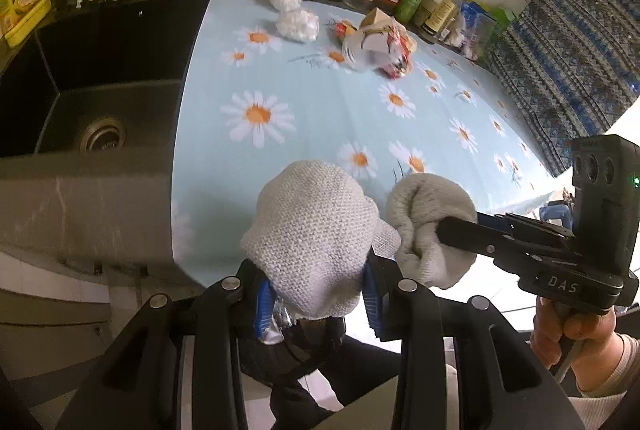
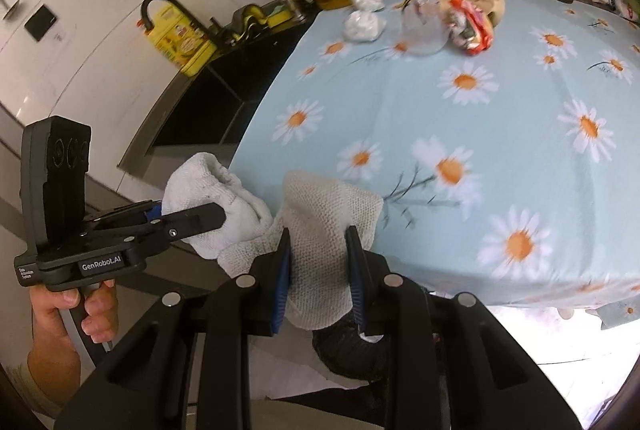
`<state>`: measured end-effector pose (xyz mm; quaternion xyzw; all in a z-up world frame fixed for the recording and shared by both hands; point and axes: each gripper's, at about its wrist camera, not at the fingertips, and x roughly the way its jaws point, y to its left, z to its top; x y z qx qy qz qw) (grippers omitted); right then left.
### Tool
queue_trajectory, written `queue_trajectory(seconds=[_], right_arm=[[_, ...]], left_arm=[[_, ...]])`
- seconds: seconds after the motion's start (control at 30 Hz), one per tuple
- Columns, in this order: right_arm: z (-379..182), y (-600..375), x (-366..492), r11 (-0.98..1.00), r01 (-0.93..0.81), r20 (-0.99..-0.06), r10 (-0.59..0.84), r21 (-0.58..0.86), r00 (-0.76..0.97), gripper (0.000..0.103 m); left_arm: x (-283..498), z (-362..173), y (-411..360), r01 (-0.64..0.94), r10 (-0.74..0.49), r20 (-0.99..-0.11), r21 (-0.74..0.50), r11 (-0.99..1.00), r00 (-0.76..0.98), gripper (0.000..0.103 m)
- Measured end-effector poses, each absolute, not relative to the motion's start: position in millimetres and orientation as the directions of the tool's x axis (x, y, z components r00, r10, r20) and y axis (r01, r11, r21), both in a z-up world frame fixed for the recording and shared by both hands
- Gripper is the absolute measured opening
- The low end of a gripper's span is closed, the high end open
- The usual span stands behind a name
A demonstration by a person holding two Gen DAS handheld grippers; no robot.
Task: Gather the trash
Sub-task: 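Carry both cloths down over the black trash bin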
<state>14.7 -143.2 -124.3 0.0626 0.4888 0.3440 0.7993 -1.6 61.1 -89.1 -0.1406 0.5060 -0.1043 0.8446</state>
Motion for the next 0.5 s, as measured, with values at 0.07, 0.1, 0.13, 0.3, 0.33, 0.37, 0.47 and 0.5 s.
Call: queue_trajectory(seconds=[0.07,0.1,0.13,0.3,0.33,0.37,0.47,0.5], right_arm=[[-127,-141,6,0.756,-0.494,-0.743,0.607,0.43,0.281,0.027],[-129,-139,0,0.756,-0.497,-0.748,0.603,0.426,0.277,0.027],[-132,-138,-4,0.756,-0.498,-0.752,0.602,0.425,0.27,0.027],[-148,-130,-21,0.758,-0.516,-0.781,0.576,0.399,0.241,0.027],[-151,-129,-24,0.758,-0.518,-0.786,0.571,0.396,0.235,0.027],[-157,-129,-26,0.76,-0.519,-0.796,0.562,0.39,0.225,0.028],[-174,-127,-31,0.775,-0.519,-0.826,0.524,0.361,0.208,0.028],[-180,-126,-33,0.78,-0.523,-0.837,0.507,0.344,0.205,0.028]], left_arm=[[-11,-93,62,0.03,-0.32,-0.828,-0.346,0.938,0.461,0.034],[-15,-95,62,0.026,-0.322,-0.829,-0.349,0.937,0.457,0.034],[-20,-98,63,0.02,-0.323,-0.832,-0.352,0.936,0.451,0.034],[-37,-114,63,0.013,-0.324,-0.848,-0.351,0.936,0.419,0.034],[-39,-117,62,0.012,-0.32,-0.853,-0.346,0.938,0.412,0.034],[-41,-123,61,0.01,-0.316,-0.86,-0.341,0.94,0.401,0.034],[-47,-142,59,-0.008,-0.314,-0.877,-0.34,0.941,0.364,0.034],[-49,-149,58,-0.013,-0.313,-0.883,-0.339,0.941,0.351,0.034]])
